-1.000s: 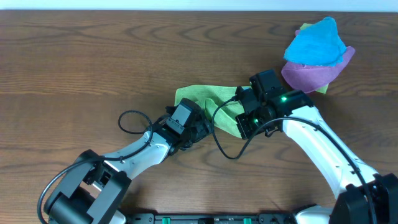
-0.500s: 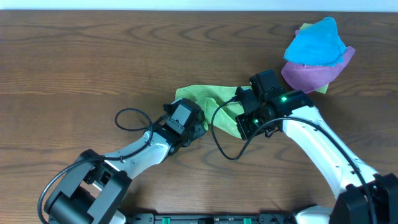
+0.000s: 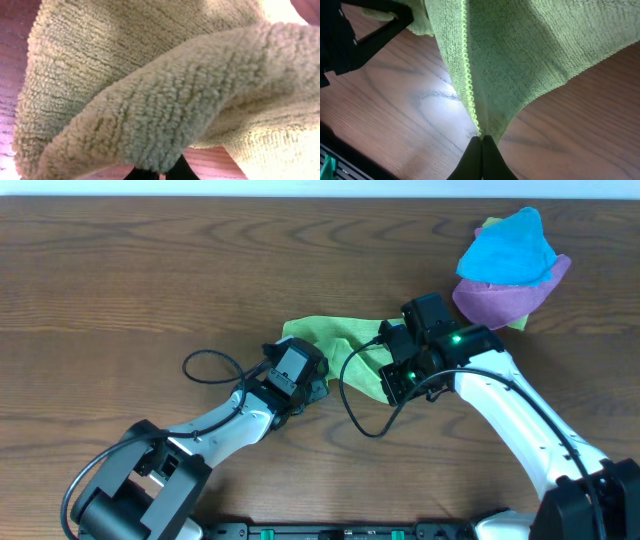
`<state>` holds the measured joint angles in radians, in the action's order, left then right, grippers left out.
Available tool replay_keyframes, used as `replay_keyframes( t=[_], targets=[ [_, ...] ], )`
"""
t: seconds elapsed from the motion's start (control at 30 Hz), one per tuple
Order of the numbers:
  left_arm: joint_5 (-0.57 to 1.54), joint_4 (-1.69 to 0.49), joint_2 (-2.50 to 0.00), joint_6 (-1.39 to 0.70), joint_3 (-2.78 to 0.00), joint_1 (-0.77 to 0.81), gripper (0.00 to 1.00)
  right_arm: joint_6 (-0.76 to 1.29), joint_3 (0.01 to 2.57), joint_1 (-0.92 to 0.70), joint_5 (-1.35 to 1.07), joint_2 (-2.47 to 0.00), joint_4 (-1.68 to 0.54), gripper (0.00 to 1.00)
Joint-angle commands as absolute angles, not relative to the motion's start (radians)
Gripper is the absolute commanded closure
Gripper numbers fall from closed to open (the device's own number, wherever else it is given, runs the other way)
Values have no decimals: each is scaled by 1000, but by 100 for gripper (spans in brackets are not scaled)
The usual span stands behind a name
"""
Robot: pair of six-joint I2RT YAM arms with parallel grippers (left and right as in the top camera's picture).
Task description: Fold the cloth
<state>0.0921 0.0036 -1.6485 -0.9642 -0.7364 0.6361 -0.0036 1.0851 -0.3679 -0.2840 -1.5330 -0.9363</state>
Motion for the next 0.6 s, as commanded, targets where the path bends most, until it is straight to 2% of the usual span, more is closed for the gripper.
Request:
replay_keyframes(
  t=[0.0, 0.27, 0.57],
  targets=[
    [72, -2, -1662, -919, -757, 632, 94, 14, 1086, -366, -295, -1525, -939, 99],
    [226, -76, -1562, -773, -765, 546, 94, 7, 1086, -366, -290, -1525, -947, 99],
    [379, -410, -1355, -597, -797, 447, 94, -40, 1086, -366, -258, -1525, -1077, 99]
  ],
)
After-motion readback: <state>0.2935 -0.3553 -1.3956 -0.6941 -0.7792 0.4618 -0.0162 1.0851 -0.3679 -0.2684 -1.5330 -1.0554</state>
